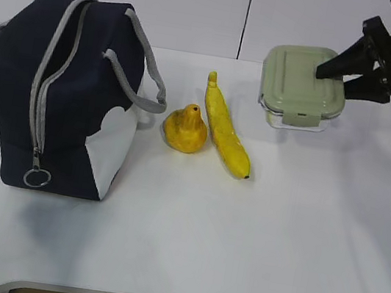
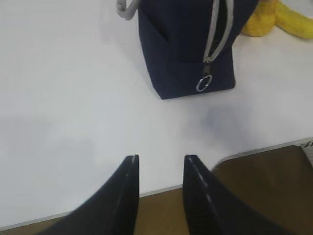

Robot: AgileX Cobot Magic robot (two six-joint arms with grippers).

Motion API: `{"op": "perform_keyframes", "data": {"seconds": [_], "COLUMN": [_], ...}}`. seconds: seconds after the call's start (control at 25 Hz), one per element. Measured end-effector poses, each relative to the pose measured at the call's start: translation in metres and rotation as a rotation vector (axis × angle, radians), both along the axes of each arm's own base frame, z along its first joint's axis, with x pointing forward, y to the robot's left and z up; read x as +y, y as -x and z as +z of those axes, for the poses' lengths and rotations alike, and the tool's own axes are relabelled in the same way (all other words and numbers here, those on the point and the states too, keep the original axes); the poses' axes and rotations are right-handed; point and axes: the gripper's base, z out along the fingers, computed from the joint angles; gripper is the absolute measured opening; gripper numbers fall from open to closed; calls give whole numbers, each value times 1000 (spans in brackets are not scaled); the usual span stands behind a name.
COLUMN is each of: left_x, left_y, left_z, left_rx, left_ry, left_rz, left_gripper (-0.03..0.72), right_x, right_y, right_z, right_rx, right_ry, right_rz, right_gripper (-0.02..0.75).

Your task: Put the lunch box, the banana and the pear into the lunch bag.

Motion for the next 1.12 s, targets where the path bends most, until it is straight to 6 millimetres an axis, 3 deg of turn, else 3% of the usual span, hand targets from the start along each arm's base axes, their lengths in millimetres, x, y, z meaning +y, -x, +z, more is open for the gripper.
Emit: {"op": "perform_keyframes", "data": {"seconds": [0.16,0.32,0.64,0.92,1.12], "left_x": [0,0,-6,-8,-15], "left_y": [-35,-68,-128,-200,-242], "left_z": [20,26,55,60,46], "left_rx": [24,70,113,170,248], "left_ry": [20,18,81,79,127], "left_rz": [-2,-8,-25,-45,-91], "left_gripper": [240,244,299,342,348], "right_x": [27,58,106,116,124], "right_y": [4,5,14,14,13], "right_z": [19,32,34,43,59], "right_rx": [-27,-43,-51,-75,-127], "right_ry": [-91,-221,-251,-344,-384], "right_rz": [34,63,178,178,193], "right_gripper": [370,370,370,370,370]}}
